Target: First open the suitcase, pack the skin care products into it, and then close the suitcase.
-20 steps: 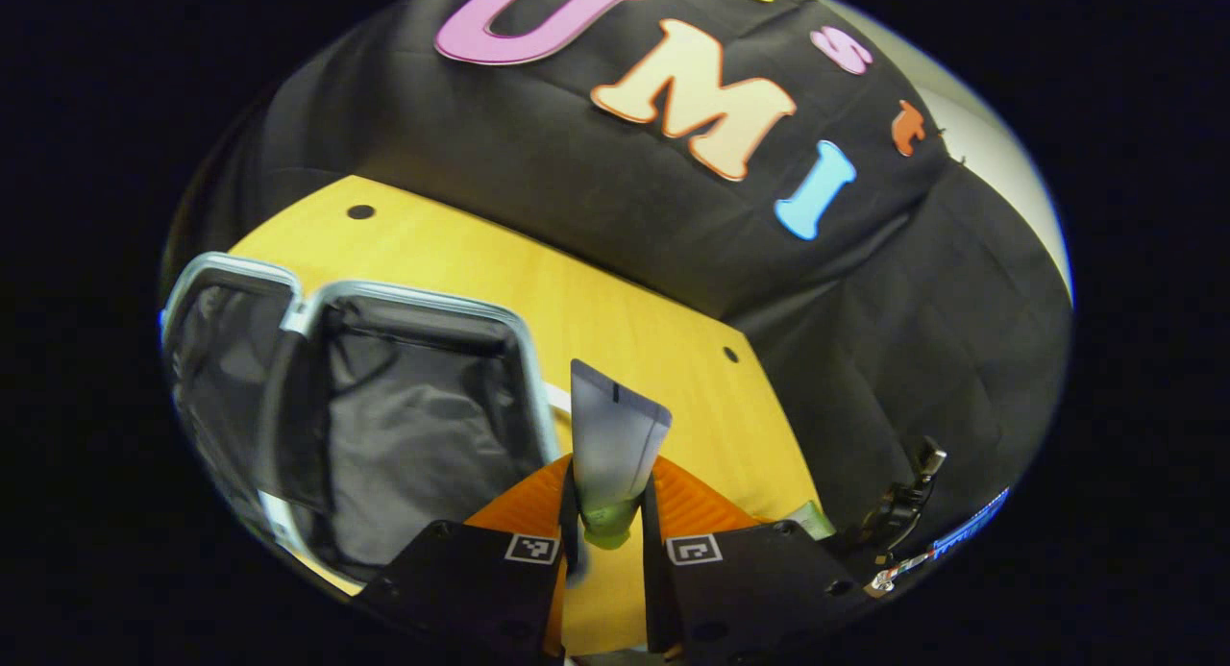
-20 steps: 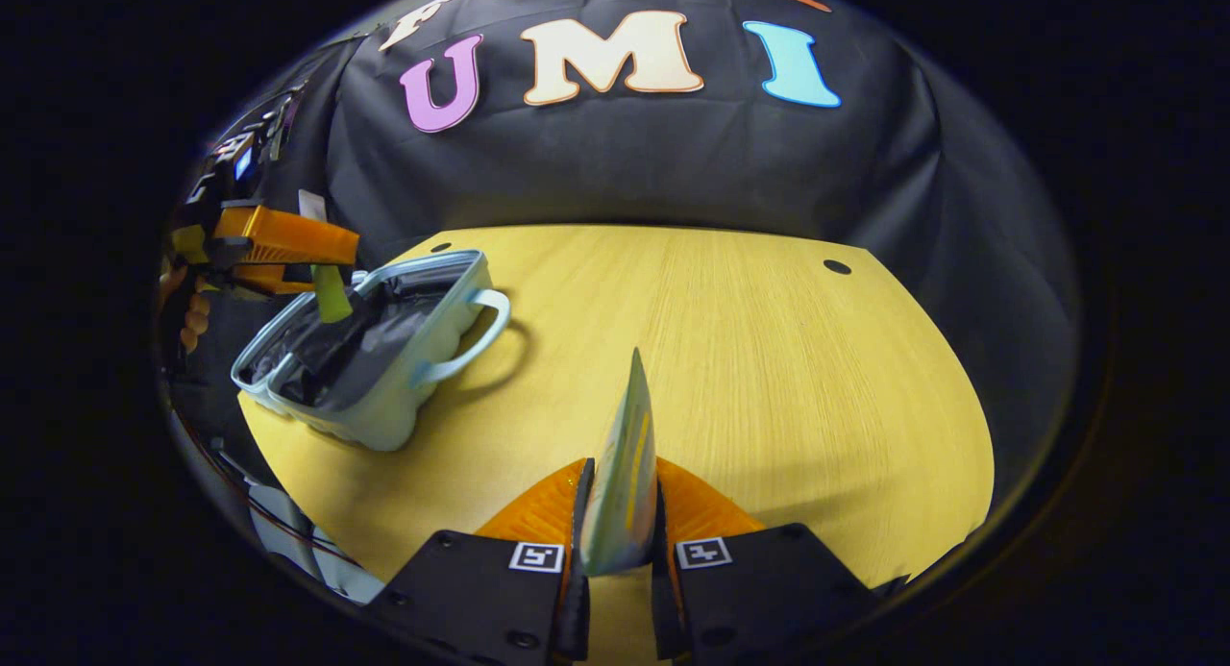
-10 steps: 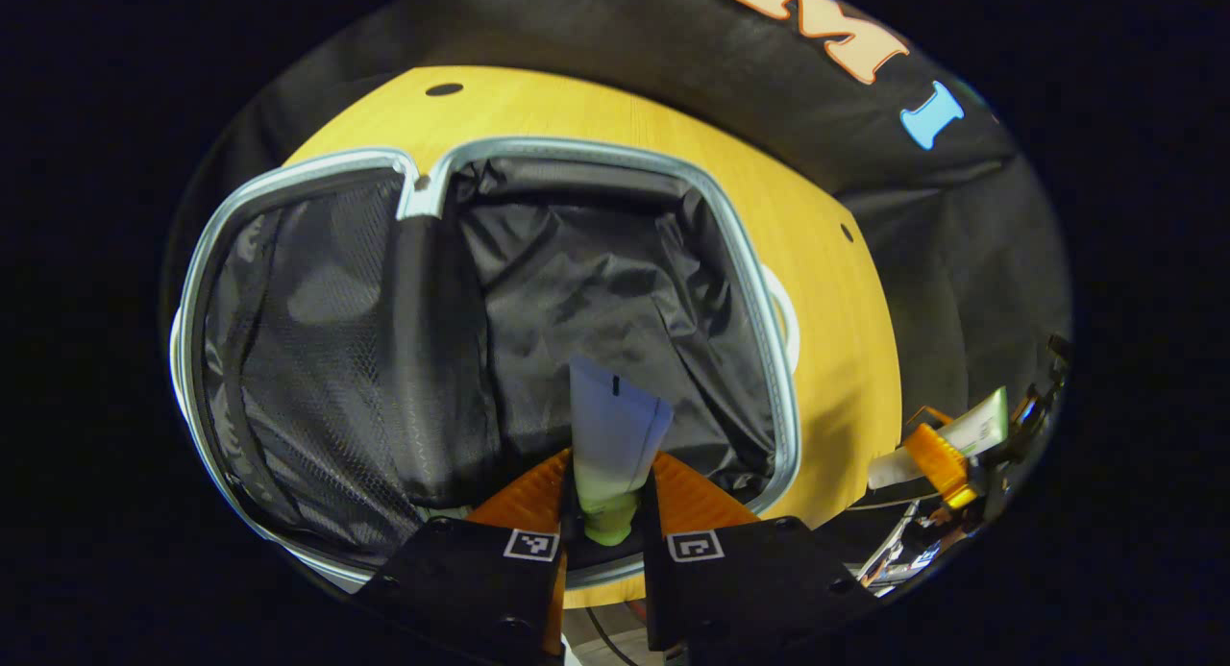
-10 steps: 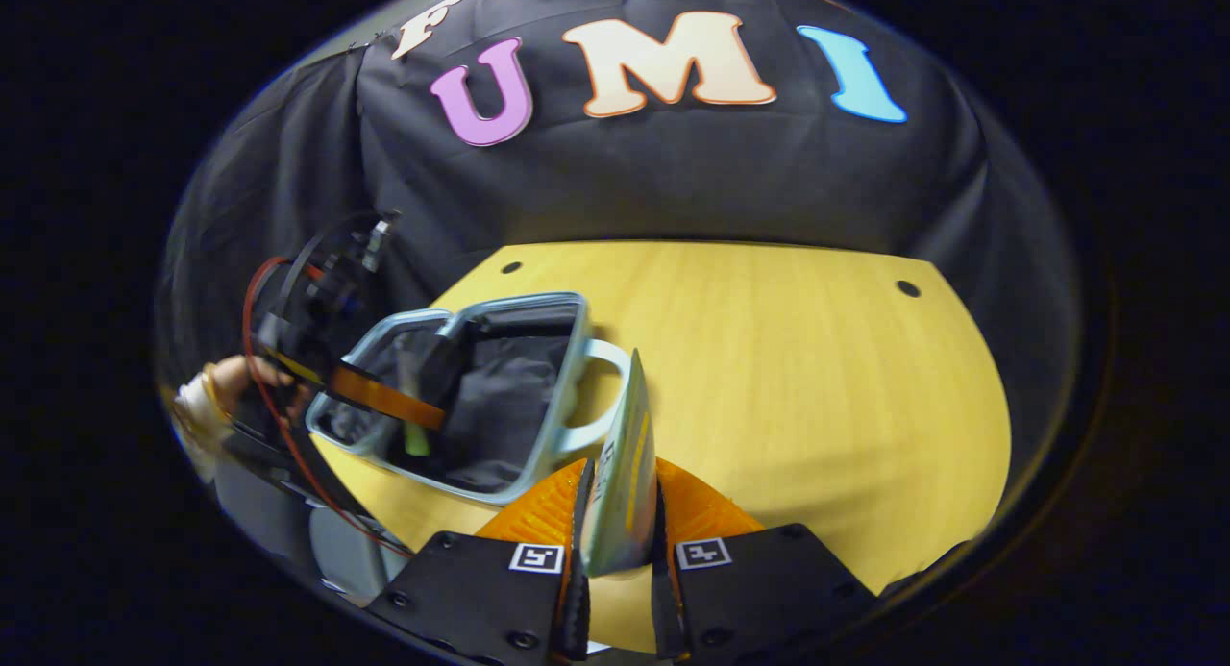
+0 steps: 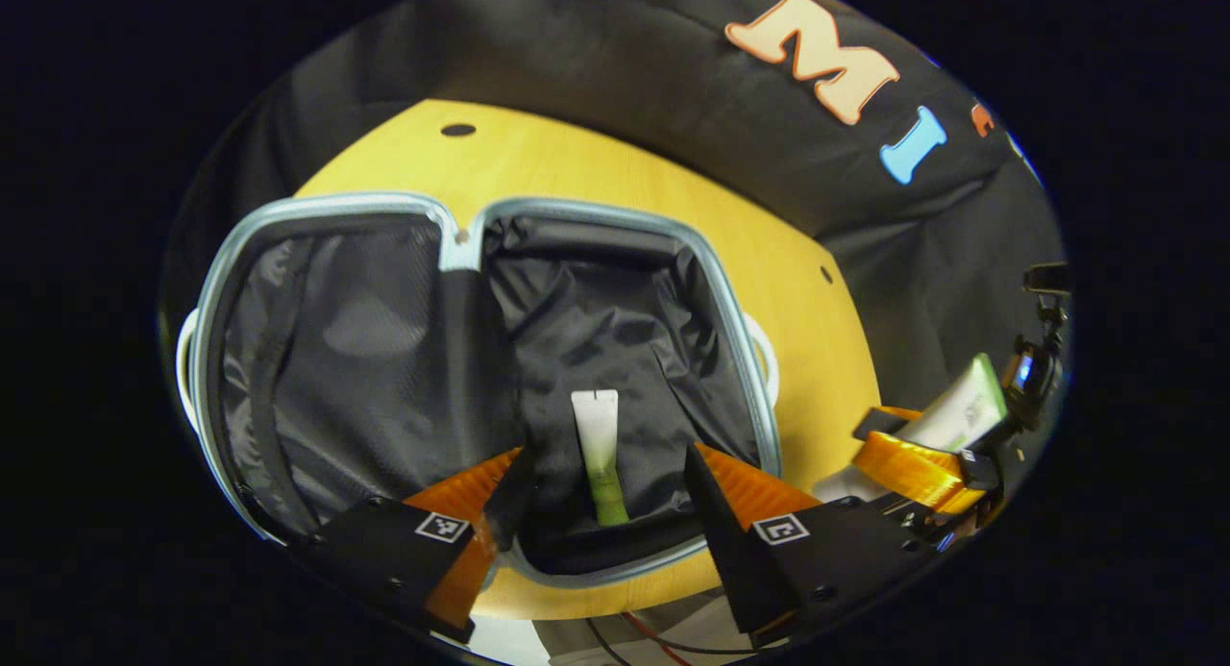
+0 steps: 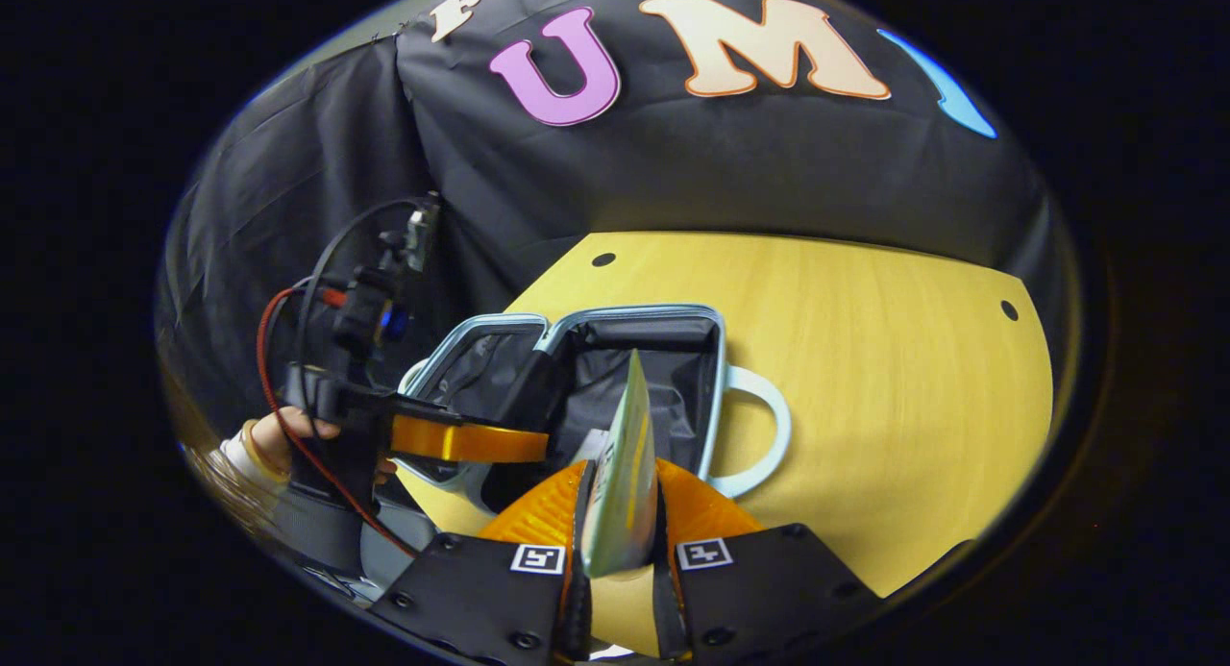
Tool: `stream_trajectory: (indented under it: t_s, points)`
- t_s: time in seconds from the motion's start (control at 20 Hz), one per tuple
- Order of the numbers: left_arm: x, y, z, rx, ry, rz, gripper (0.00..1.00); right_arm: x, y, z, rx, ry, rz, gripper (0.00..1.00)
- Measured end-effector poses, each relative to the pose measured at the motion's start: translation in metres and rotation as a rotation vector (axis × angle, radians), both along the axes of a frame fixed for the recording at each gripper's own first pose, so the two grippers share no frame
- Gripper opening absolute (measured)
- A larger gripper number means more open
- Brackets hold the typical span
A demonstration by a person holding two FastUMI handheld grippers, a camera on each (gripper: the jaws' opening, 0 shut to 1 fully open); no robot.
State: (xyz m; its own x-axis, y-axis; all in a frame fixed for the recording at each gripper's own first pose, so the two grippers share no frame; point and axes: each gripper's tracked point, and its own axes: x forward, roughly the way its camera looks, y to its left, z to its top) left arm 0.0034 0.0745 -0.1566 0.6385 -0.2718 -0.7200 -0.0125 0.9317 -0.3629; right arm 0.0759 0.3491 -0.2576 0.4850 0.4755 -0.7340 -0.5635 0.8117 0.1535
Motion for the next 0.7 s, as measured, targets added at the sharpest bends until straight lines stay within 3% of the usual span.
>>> stream_trajectory:
  t_s: [0.05,0.1,0.15,0.2,0.25,0.35,0.4,0.5,0.65,0.7]
  points:
    - [-0.004,0.006,0.011,-0.008,-0.030,0.021,0.92,0.002,0.007,-0.012,-0.017,0.025,0.009,0.28]
    - [-0.010,0.014,0.020,-0.017,-0.053,0.042,0.92,0.001,0.013,-0.028,-0.036,0.055,0.012,0.23]
    - [-0.017,0.024,0.029,-0.026,-0.074,0.068,0.92,0.002,0.015,-0.044,-0.057,0.081,0.011,0.28]
    - [-0.023,0.036,0.037,-0.030,-0.092,0.097,0.92,0.006,0.016,-0.060,-0.083,0.103,0.009,0.23]
    - [-0.030,0.049,0.044,-0.034,-0.109,0.130,0.92,0.008,0.015,-0.073,-0.112,0.122,0.009,0.28]
    - [-0.044,0.076,0.052,-0.039,-0.121,0.196,0.92,0.006,0.010,-0.096,-0.166,0.167,-0.008,0.24]
    - [-0.051,0.092,0.058,-0.043,-0.123,0.233,0.92,0.004,0.009,-0.101,-0.174,0.189,-0.027,0.30]
    - [-0.061,0.126,0.062,-0.039,-0.139,0.312,0.92,0.005,0.016,-0.098,-0.119,0.194,-0.065,0.29]
    - [-0.075,0.181,0.059,0.007,-0.156,0.420,0.92,0.009,0.016,-0.083,-0.073,0.164,-0.116,0.73]
    - [-0.080,0.202,0.056,0.014,-0.151,0.455,0.92,0.010,0.016,-0.074,-0.042,0.150,-0.136,0.81]
